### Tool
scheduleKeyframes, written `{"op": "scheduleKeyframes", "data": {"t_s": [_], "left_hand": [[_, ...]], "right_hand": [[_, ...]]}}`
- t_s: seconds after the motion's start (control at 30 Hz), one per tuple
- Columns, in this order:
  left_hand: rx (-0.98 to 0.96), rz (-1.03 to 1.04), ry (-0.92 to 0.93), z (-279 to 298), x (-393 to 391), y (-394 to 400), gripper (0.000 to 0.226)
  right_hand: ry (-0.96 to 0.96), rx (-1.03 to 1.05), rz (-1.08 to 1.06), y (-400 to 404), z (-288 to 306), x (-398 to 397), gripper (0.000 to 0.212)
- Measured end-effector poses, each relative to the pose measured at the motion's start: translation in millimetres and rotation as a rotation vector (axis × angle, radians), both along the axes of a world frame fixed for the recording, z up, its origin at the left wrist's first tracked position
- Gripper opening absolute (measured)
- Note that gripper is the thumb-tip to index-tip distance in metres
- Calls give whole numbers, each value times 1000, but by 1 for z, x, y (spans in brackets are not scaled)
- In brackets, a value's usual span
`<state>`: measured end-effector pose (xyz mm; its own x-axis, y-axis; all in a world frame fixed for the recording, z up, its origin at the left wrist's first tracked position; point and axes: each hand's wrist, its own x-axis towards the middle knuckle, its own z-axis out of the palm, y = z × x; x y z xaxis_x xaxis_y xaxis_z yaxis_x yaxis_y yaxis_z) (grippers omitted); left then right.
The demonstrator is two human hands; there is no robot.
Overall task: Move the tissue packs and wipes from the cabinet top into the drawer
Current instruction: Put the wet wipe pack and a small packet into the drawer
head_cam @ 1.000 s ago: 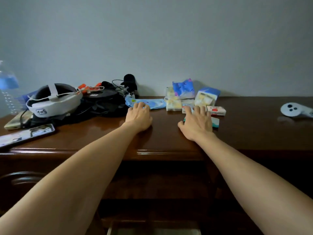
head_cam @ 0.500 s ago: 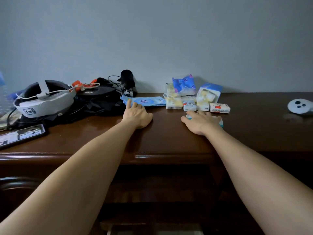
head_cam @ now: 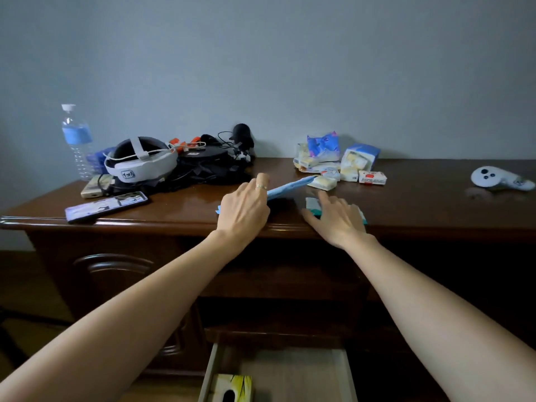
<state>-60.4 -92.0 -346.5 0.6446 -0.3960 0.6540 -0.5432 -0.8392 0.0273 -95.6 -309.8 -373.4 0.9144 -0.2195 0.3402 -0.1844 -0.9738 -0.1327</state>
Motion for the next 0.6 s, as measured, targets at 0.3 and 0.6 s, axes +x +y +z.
{"op": "scheduleKeyframes", "data": {"t_s": [0.3, 0.6], "left_hand": [[76, 54, 428, -4, 34, 17, 43], [152, 73, 331, -36, 64, 10, 70]], "right_hand": [[-159, 113, -26, -15, 19, 14, 42], [110, 50, -122, -38, 42, 104, 48]]}}
